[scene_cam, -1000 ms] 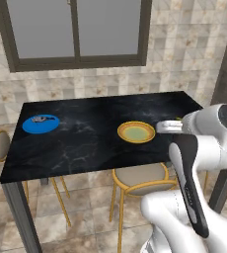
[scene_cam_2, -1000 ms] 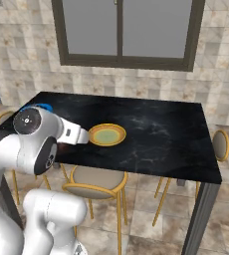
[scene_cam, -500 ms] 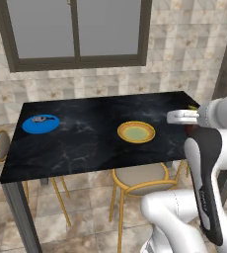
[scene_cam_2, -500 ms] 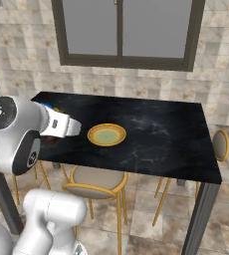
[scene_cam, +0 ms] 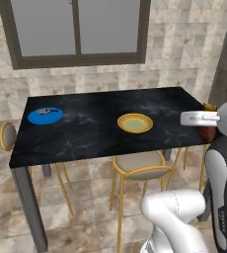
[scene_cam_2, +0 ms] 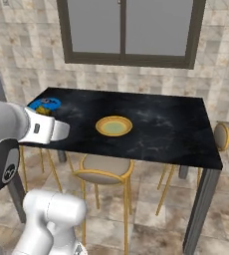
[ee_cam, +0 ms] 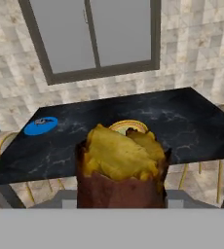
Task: Transport the fish and sweet potato to the fridge. Place the fish on the rack containing meat and place the sweet potato on the rack containing the vegetable, ensuring meats and vegetables are on different racks.
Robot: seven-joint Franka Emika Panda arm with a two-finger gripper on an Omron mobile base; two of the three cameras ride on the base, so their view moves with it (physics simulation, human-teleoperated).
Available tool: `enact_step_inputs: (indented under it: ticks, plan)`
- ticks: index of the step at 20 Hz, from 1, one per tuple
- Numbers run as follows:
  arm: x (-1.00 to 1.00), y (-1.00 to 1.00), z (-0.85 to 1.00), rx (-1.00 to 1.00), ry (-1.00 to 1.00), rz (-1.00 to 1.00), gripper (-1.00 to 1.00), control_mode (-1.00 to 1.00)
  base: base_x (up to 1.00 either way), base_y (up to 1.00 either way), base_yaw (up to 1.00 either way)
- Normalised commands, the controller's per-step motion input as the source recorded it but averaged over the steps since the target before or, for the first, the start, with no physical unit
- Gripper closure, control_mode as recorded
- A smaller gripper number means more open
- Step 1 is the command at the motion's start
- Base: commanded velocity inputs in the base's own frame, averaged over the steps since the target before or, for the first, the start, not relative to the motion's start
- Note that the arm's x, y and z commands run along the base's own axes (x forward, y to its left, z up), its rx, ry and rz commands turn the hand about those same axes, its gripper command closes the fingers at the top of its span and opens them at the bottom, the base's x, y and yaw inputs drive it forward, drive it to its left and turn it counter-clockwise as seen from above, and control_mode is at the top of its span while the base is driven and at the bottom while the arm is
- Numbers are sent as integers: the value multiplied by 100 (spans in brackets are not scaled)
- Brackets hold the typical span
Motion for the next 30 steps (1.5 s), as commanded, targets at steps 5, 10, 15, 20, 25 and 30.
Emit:
enact_step_inputs:
  ticks: [5, 10, 15, 20, 25, 30]
  plan:
    - [0, 0, 0, 0, 0, 0, 100, 100, -39, 100, 9]
    - [0, 0, 0, 0, 0, 0, 100, 100, -8, 99, 54]
    - [0, 0, 0, 0, 0, 0, 100, 100, 0, 15, 99]
    - [0, 0, 0, 0, 0, 0, 100, 100, 1, 0, 100]
    - [0, 0, 0, 0, 0, 0, 100, 100, 94, 0, 71]
    - [0, 0, 0, 0, 0, 0, 100, 100, 100, 0, 27]
